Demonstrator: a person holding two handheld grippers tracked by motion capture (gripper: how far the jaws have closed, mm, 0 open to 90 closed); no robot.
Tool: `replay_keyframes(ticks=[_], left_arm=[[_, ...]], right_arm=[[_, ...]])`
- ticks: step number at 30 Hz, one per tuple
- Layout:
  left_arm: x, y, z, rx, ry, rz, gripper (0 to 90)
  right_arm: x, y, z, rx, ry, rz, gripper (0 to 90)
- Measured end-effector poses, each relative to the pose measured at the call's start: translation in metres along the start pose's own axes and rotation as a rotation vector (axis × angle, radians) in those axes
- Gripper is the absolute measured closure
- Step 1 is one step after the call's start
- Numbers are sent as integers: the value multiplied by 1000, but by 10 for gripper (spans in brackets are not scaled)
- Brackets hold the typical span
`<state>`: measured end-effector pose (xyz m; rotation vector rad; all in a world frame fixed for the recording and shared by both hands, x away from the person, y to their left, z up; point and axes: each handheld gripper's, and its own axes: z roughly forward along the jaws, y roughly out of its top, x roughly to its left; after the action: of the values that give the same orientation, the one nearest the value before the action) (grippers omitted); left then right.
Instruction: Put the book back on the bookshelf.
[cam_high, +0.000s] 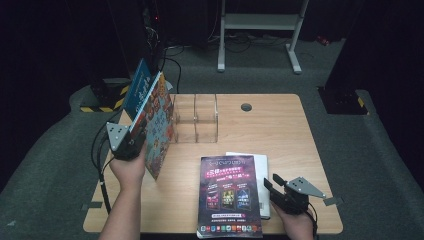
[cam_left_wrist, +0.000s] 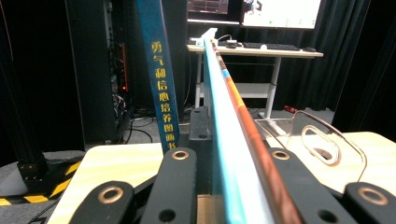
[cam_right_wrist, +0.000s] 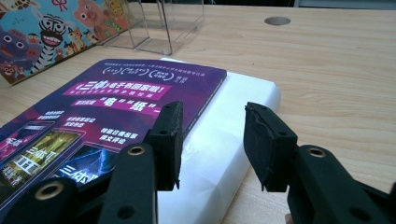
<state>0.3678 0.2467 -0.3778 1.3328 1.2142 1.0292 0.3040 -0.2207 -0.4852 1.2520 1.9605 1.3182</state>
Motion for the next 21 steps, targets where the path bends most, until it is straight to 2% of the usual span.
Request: replay_keyframes(ticks=[14,21], left_arm=[[6,-2,-6,16,-12,18,793],[8,-1,-6,27,-21,40,782]], right_arm=[[4,-2,3,11,2,-4,574],[5,-2,4,15,2,-11,574]])
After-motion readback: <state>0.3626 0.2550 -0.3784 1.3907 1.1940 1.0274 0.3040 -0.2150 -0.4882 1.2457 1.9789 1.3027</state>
